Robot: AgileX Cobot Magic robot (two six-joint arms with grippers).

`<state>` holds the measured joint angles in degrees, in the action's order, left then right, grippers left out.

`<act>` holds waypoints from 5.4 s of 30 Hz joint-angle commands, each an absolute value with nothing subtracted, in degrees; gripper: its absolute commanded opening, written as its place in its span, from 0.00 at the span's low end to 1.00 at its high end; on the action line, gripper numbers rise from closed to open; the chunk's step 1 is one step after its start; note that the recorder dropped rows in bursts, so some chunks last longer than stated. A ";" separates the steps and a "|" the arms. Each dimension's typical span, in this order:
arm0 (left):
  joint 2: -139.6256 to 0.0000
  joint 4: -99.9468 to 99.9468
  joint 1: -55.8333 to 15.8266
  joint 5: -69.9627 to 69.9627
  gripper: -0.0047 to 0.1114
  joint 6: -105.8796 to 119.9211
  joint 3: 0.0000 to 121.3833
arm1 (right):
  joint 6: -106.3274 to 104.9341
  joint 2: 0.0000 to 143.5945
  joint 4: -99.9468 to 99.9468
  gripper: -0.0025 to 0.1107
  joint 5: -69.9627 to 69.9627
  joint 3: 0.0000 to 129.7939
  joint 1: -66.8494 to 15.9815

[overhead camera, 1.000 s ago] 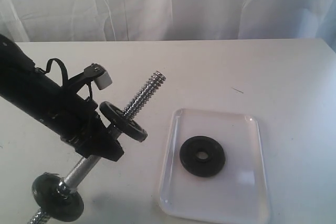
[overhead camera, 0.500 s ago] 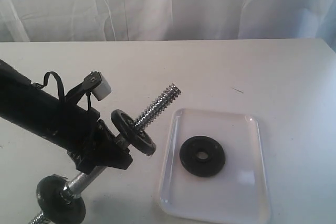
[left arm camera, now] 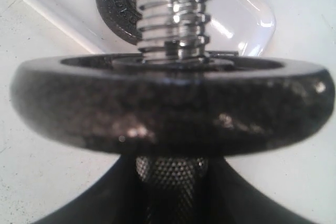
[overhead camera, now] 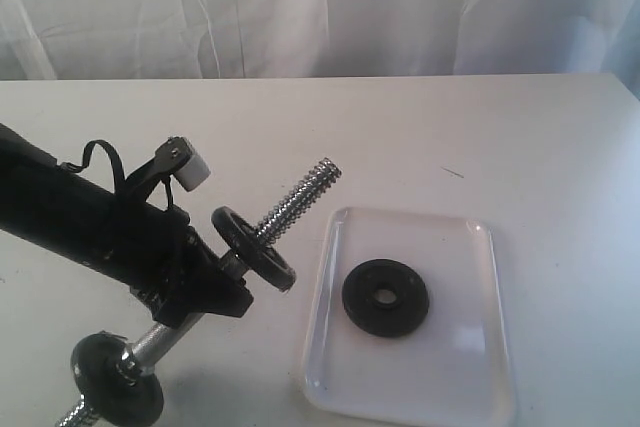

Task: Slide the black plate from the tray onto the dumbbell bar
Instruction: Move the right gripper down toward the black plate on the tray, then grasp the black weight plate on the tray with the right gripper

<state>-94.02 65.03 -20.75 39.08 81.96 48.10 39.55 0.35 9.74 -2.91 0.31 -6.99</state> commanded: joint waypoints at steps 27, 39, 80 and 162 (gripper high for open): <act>-91.31 80.66 -20.75 48.71 0.04 84.92 48.63 | -3.10 45.10 10.83 0.02 -42.07 44.46 -6.77; -91.31 77.29 -20.75 48.38 0.04 85.26 48.63 | -36.24 74.06 32.78 0.55 -52.66 62.72 -6.88; -91.31 75.70 -20.75 42.24 0.04 84.38 48.63 | -40.31 94.29 32.73 0.95 -49.31 63.61 -17.63; -91.31 72.74 -20.75 34.13 0.04 83.27 48.63 | -30.56 110.83 11.86 0.95 -43.80 69.39 -30.79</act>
<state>-94.02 68.16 -20.75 29.55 81.59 47.45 -31.03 110.51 12.30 -43.30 69.12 -30.30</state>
